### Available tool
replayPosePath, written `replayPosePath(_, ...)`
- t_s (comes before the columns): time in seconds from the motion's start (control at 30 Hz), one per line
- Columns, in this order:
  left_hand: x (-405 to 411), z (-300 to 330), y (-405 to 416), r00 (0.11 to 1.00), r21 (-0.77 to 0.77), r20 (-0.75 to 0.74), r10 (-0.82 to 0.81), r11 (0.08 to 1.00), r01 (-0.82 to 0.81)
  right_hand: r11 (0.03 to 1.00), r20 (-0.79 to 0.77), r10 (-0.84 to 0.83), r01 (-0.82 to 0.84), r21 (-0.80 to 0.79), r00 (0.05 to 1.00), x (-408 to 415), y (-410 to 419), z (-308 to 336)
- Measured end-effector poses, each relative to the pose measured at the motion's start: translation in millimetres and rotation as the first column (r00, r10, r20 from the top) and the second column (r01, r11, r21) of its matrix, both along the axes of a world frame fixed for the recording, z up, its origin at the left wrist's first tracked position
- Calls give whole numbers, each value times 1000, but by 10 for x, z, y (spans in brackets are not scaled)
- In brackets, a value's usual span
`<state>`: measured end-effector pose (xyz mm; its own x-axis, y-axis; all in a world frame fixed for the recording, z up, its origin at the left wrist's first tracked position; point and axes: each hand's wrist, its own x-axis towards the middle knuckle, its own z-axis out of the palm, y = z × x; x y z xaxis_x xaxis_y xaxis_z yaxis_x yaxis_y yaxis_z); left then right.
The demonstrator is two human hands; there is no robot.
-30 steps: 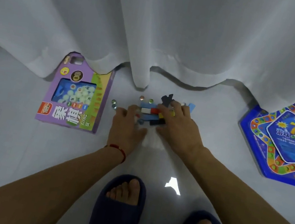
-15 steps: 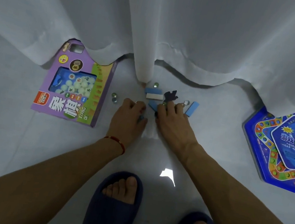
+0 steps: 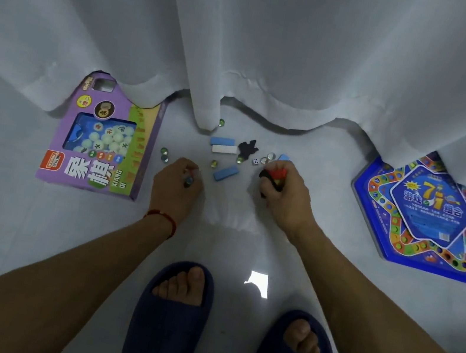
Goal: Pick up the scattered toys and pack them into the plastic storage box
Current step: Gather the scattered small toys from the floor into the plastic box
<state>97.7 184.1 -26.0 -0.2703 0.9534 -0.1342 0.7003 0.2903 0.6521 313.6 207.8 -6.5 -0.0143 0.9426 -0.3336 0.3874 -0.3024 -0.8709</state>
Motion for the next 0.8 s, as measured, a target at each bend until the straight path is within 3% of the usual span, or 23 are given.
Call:
replayPosePath(0.07,141,169,-88,962,-119,225,157,984,-133,966,-229,-199,152,-207,953,124,-49,261)
replayPosePath(0.13,402,453,-172,816,-279,514,265,951,-133,904,-379,-339,186,-386,861,281,-102,558)
replayPosePath(0.23,925,1037,-315,583,-338,788,199,931,139,849,-494,-467,215,-483,734,620,-299,1067)
replayPosePath(0.4,1913,1956,-641,281,-313,942,185,790,527,834,-563,-552,421,-358,615,1434,-1096,2000)
replayPosePath(0.53,2663,2386,-1064,239,-294,956,171,546,785,668,-477,-709,711,-218,519,2124,-2051,2459)
replayPosePath(0.63,3030,2618,-1371,189,-244,966,178,369,897,535,-336,-825,819,-207,453,2434,-2719,2562)
replayPosePath(0.7,3151,2697,-1509,248,-263,965,88,343,902,471,-262,-872,855,-216,414,2558,-3013,2530)
replayPosePath(0.8,3112,2683,-1598,325,-255,942,-86,451,856,327,-285,-922,921,-212,261,2627,-3180,2464)
